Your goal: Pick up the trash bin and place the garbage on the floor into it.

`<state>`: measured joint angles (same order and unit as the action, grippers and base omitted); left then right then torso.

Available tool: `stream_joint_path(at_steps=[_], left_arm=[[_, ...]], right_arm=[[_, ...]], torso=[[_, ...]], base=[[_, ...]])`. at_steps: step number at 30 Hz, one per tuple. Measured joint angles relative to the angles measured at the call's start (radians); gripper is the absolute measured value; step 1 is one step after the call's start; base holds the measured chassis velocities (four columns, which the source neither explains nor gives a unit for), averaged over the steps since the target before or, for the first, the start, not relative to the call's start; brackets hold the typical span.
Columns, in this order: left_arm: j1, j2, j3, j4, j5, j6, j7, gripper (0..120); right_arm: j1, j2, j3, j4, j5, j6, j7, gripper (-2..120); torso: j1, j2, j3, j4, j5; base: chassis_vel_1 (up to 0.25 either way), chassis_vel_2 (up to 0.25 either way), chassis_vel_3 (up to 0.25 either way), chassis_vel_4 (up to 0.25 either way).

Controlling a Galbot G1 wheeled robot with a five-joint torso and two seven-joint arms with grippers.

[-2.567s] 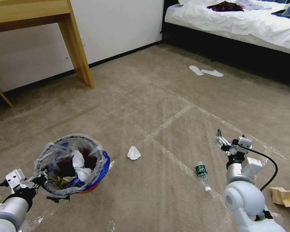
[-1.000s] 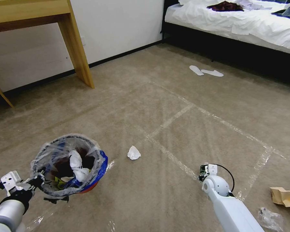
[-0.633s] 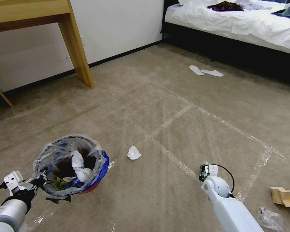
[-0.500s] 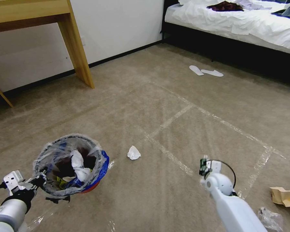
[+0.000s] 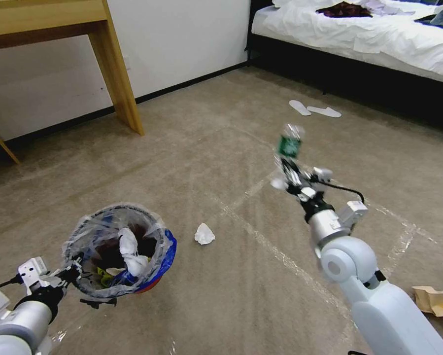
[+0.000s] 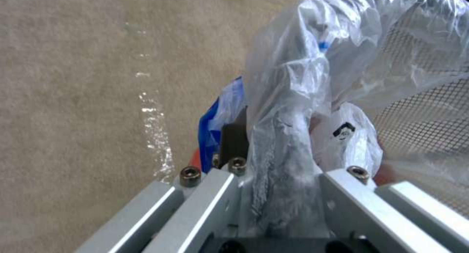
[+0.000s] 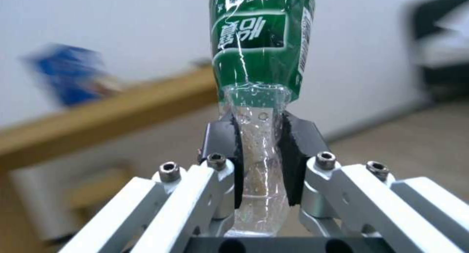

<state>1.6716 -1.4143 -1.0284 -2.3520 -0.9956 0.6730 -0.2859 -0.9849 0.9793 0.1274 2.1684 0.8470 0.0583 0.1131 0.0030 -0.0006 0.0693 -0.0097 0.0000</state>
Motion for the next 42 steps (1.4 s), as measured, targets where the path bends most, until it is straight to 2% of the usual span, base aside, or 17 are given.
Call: stream_joint_path(at_steps=[4, 8, 10, 20, 26, 32, 42], left_arm=[[-0.002, 0.003, 0.009, -0.001, 0.001, 0.002, -0.006, 1], [-0.003, 0.004, 0.021, -0.003, 0.005, 0.005, -0.010, 1], [-0.003, 0.004, 0.028, -0.004, 0.010, 0.006, -0.011, 1], [-0.006, 0.004, 0.034, -0.006, 0.013, 0.009, -0.014, 1], [-0.006, 0.008, 0.033, -0.006, 0.012, 0.011, -0.016, 1], [-0.007, 0.016, 0.027, -0.004, 0.007, 0.011, -0.017, 1], [-0.012, 0.021, 0.026, 0.001, 0.003, 0.012, -0.020, 1]], right_arm=[[0.044, -0.025, -0.080, 0.044, 0.033, 0.012, -0.035, 14], [0.132, -0.046, -0.218, 0.083, 0.098, -0.015, -0.052, 14], [0.224, -0.051, -0.329, 0.091, 0.133, -0.053, -0.021, 14], [0.412, 0.003, -0.570, 0.084, 0.240, -0.196, 0.137, 14], [0.482, 0.049, -0.687, 0.053, 0.305, -0.257, 0.214, 14], [0.521, 0.086, -0.793, -0.004, 0.297, -0.283, 0.242, 14], [0.530, 0.132, -0.824, -0.058, 0.270, -0.287, 0.246, 14]], torso=[[0.000, 0.000, 0.000, 0.0000, 0.0000], [0.000, 0.000, 0.000, -0.0001, 0.0002], [0.000, 0.000, 0.000, 0.0002, -0.0001], [0.000, 0.000, 0.000, 0.0001, 0.0000], [0.000, 0.000, 0.000, 0.0002, -0.0002], [0.000, 0.000, 0.000, 0.0001, 0.0000], [0.000, 0.000, 0.000, 0.0001, 0.0000]], base=[[0.000, 0.000, 0.000, 0.000], [0.000, 0.000, 0.000, 0.000], [0.000, 0.000, 0.000, 0.000], [0.000, 0.000, 0.000, 0.000], [0.000, 0.000, 0.000, 0.000], [0.000, 0.000, 0.000, 0.000], [0.000, 0.000, 0.000, 0.000]])
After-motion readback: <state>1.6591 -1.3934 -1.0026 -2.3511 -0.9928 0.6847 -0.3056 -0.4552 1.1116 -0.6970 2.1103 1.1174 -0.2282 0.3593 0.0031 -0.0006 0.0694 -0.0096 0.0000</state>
